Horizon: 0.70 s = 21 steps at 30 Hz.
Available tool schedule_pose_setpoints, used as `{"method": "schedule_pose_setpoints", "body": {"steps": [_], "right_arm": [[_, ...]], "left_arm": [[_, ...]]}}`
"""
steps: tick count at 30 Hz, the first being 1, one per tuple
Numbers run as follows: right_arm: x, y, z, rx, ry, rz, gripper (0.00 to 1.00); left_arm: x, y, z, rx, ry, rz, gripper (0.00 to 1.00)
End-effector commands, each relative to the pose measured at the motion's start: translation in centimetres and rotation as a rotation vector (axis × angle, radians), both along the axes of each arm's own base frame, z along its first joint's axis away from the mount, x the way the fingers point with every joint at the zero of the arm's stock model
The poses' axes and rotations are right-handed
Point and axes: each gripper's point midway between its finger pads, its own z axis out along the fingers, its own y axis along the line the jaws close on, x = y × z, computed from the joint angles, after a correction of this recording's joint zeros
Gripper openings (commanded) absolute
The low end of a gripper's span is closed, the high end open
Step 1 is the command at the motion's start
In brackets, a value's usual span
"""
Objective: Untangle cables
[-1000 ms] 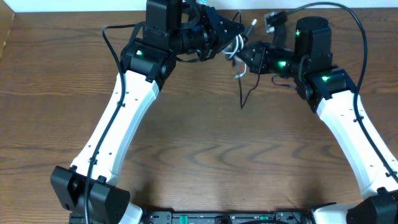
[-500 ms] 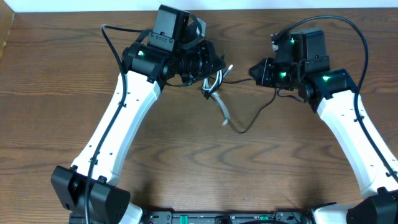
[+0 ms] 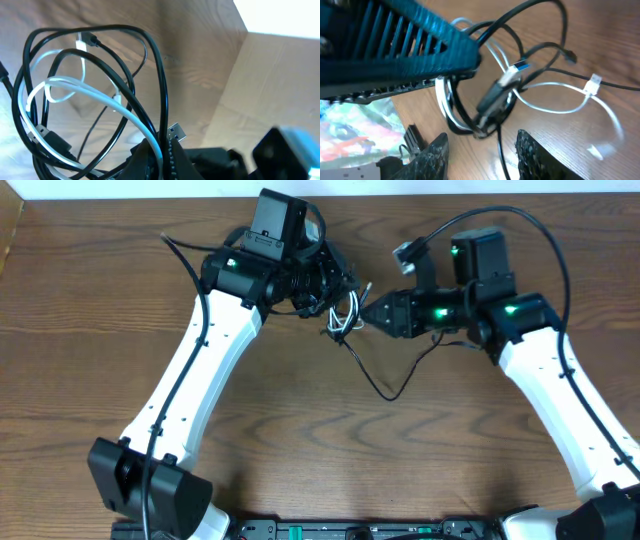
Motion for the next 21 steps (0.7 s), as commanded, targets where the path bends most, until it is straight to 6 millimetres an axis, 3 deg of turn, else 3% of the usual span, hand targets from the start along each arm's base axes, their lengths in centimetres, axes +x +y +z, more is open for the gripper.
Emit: {"method": "schedule_pose_setpoints", "body": {"steps": [1, 6, 12, 16, 21], "right_arm": [[0.2, 1.1, -1.1, -0.024, 0.011, 0.009, 0.39], [1.5, 1.8, -2.3, -0.032, 0.031, -0.03, 0.35], [3.9, 0.0, -3.8, -0.13, 0.015, -0.188, 0.2], [4.2, 0.1, -3.5, -0.122, -0.001, -0.19, 0.01], [4.2, -1.1, -4.5, -0.156, 0.079, -0.273, 0.01]], "left_arm": [[0.1, 0.0, -0.3, -0.055, 0.139, 0.135, 0.08], [0.0, 0.0, -0.3, -0.073, 0.174, 0.165, 0.08], [-0.4, -0.2, -0.2, -0.081, 0.19, 0.151, 0.08], [-0.4, 0.0, -0.5, -0.042, 0.135, 0.098, 0.08], [0.0, 1.5, -1.6, 0.127, -0.043, -0.035, 0.08]]}}
